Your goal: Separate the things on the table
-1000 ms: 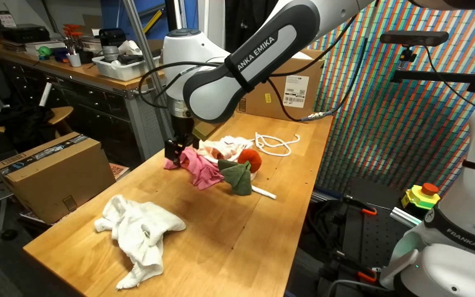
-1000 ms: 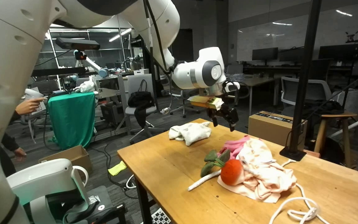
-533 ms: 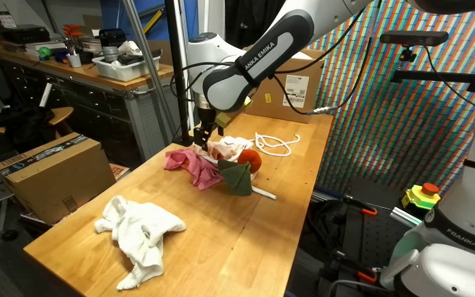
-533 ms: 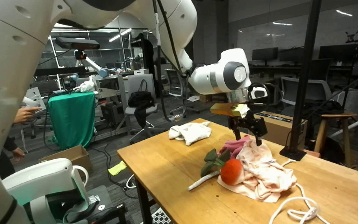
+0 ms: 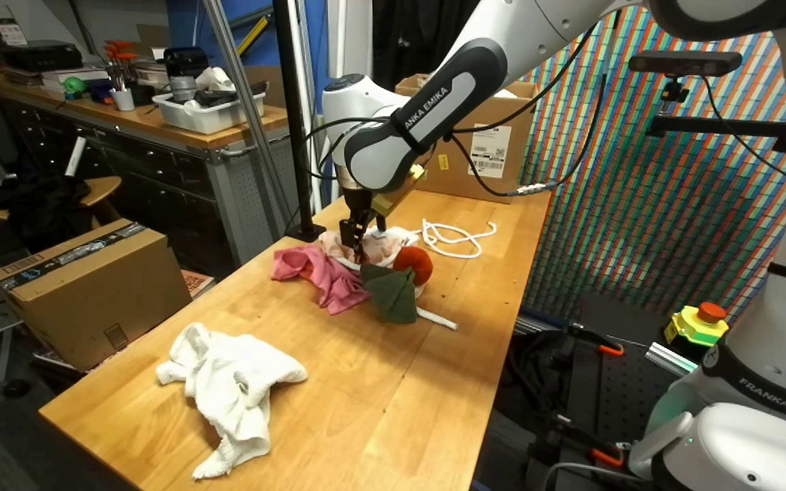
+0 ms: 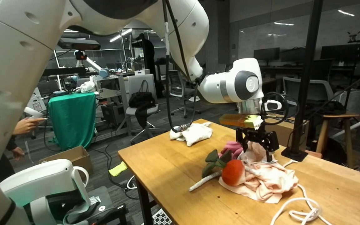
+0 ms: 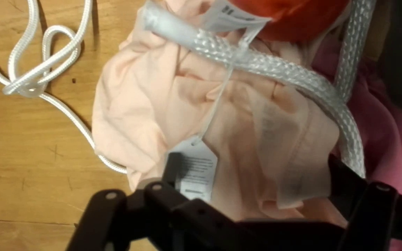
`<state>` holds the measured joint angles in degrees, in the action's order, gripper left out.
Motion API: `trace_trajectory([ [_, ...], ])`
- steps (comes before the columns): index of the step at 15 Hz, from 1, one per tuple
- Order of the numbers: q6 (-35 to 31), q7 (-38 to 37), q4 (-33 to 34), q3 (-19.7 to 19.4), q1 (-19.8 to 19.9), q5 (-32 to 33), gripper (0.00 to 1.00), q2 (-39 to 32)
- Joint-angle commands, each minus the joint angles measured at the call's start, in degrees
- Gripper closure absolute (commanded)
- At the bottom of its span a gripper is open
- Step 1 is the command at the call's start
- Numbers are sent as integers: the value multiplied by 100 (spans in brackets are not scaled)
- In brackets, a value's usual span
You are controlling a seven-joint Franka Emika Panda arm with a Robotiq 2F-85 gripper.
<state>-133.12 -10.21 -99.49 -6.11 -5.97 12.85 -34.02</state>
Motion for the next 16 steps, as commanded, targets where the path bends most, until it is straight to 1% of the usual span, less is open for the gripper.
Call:
trace_trajectory([
  [1,231,252,511,22,129,59,0,-386],
  [9,646,930,951,126,403,-41,0,-885],
  [10,667,1015,982,152,438,-63,25,-910],
  [11,687,1031,1019,141,439,-43,28,-937],
  [12,716,1080,1026,155,457,-53,34,-928],
  [13,725,1096,1032,163,470,-65,44,-909],
  [15,712,1109,1017,168,489,-80,58,-838],
  [16,641,1085,970,152,490,-70,66,-776],
])
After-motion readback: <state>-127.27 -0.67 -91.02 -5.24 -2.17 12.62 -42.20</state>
